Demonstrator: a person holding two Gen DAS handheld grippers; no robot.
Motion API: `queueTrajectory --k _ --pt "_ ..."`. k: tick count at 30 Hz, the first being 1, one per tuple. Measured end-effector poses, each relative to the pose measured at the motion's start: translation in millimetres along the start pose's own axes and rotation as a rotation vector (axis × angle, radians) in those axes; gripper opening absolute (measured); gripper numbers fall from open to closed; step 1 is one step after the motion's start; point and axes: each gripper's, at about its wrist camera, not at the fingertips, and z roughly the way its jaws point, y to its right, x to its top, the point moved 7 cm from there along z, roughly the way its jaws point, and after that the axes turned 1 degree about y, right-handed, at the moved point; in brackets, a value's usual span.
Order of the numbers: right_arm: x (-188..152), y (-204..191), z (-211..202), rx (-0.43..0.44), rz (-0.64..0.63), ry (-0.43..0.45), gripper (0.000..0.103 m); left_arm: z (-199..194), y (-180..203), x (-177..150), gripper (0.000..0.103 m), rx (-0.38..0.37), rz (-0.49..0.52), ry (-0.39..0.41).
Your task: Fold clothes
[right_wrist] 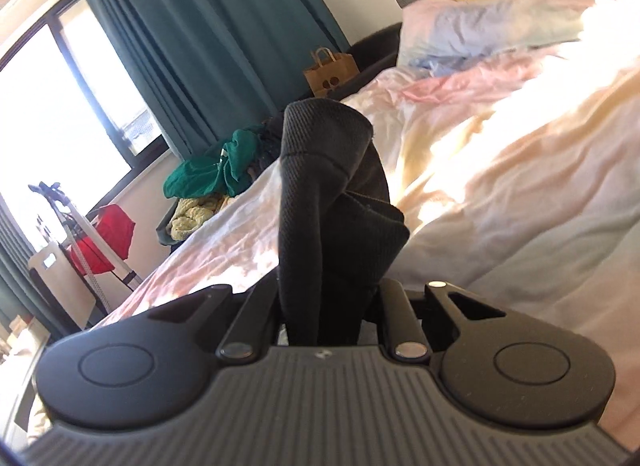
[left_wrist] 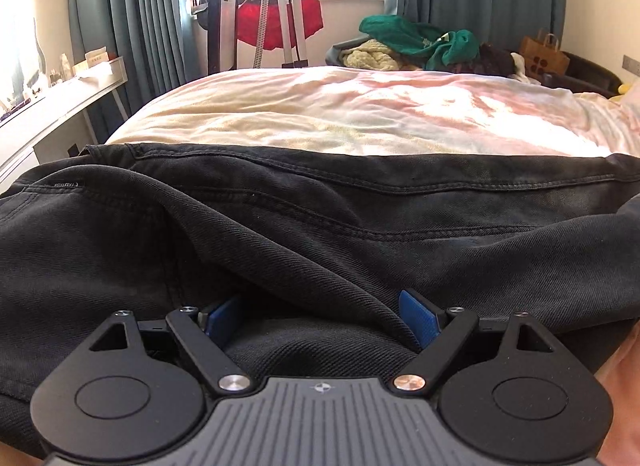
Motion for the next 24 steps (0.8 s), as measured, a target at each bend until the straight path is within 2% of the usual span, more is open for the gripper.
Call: queueTrajectory --k 6,12,19,22,24 --pt "16 -60 -19 0.039 -0.211 0.078 0.015 -2 -3 3 0.086 -0.006 0.001 0.012" --pt "4 -145 -54 0.104 -0.459 0.163 0.015 -12 -8 7 0.086 -0.023 -0.021 0.028" --pt "-84 -265 -98 0.293 -0.766 0.175 0.015 -47 -32 31 0.086 -0.066 -0.147 0.111" --pt "-142 -301 -107 0.356 -0.864 0.121 0.014 -67 -53 44 0.086 -0.057 -0.203 0.172" --pt "-185 -310 -106 0.38 -0.92 0.05 0.014 -75 -65 48 0.087 -0.061 -0.236 0.193"
